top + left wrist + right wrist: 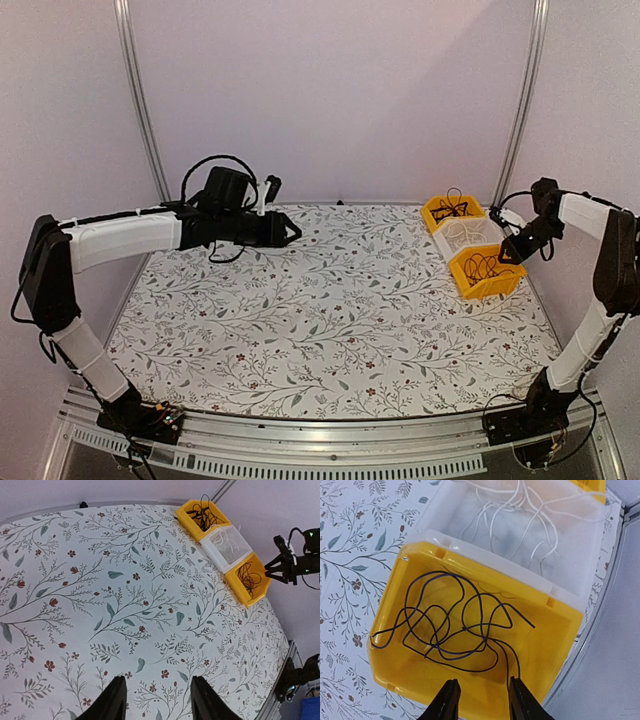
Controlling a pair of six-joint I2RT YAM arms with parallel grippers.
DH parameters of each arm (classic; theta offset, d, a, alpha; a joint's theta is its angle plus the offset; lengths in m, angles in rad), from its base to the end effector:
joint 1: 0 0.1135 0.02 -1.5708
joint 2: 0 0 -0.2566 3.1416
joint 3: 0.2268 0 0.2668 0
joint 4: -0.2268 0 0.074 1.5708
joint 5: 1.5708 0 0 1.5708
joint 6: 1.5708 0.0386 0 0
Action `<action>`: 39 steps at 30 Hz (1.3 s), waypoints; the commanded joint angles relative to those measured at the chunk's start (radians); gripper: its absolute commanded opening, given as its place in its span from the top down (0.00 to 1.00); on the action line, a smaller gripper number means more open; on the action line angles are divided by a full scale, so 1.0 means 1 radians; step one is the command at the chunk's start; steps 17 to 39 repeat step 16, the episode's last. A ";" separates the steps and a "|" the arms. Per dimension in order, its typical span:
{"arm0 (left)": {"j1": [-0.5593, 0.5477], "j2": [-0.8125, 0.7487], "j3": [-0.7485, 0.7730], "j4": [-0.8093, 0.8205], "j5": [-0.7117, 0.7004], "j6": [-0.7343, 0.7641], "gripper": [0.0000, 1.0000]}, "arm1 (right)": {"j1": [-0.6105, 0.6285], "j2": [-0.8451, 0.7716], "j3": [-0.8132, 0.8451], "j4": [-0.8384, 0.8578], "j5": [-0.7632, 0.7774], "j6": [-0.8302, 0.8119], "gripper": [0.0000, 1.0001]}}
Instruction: Untangle the cables
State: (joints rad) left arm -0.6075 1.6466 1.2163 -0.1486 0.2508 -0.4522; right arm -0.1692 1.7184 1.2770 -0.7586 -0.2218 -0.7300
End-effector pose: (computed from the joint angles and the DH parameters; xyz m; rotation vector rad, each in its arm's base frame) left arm 0.3180 -0.2328 0.2545 0.3288 2.2396 -0.8632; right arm 0.3552 -0.0521 0.2064 -0.8051 2.5911 0.0509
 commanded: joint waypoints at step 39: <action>0.124 -0.104 0.165 -0.239 -0.365 0.188 0.49 | 0.004 -0.497 0.111 0.327 -0.213 0.528 0.01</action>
